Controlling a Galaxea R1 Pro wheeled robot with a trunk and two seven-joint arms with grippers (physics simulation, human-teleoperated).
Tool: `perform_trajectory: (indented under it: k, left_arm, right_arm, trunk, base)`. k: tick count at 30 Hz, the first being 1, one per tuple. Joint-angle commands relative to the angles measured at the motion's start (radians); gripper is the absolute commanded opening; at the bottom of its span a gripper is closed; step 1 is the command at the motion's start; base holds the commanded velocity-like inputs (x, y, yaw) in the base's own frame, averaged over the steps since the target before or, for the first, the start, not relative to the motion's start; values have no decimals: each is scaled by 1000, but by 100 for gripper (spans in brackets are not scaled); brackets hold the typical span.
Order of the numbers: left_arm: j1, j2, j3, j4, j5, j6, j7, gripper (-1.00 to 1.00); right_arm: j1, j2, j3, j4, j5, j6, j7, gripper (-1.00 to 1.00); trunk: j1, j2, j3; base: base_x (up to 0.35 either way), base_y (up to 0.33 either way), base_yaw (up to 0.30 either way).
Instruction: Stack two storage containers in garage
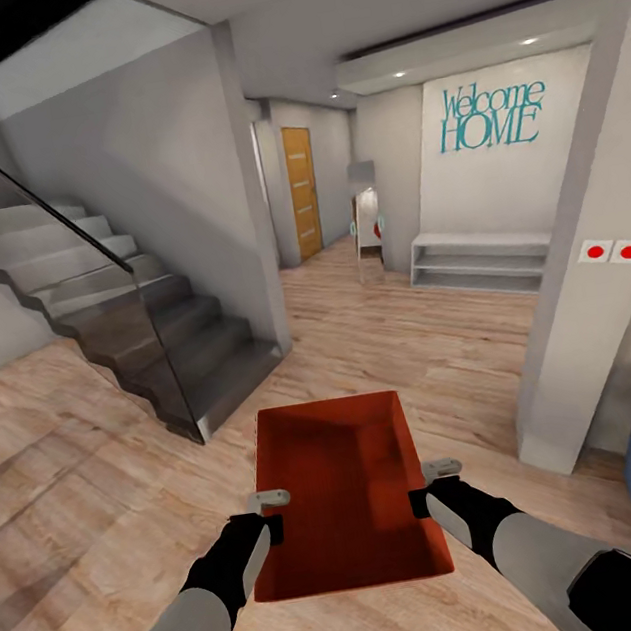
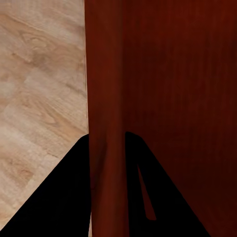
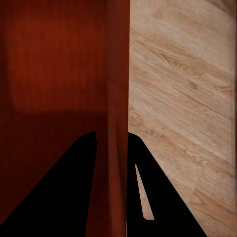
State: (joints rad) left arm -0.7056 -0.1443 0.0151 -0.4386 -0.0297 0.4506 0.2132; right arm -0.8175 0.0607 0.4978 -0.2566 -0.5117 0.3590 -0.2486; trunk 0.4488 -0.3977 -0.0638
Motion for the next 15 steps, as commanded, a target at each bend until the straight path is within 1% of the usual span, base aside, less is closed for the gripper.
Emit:
perform_trajectory:
  k: [1,8,11,15]
  left_arm:
    - [0,12,-11,34,-13,54,8,-100]
    - [0,12,-11,34,-13,54,8,-100]
    - [0,12,-11,34,-13,54,8,-100]
    - [0,12,-11,34,-13,54,8,-100]
  right_arm:
    - [-2,0,38,-15,-21,1,-7,-100]
    - [-2,-1,38,-15,-21,1,-8,-100]
    - [-2,0,38,-15,-21,1,-8,-100]
    - [-2,0,38,-15,-21,1,-8,-100]
  trunk:
    - [1,-2,-2]
    - [1,-2,-2]
    - [1,-2,-2]
    - [1,-2,-2]
  base:
    - [321,0,-237]
    - [321,0,-241]
    - [321,0,-85]
    - [321,0,-18]
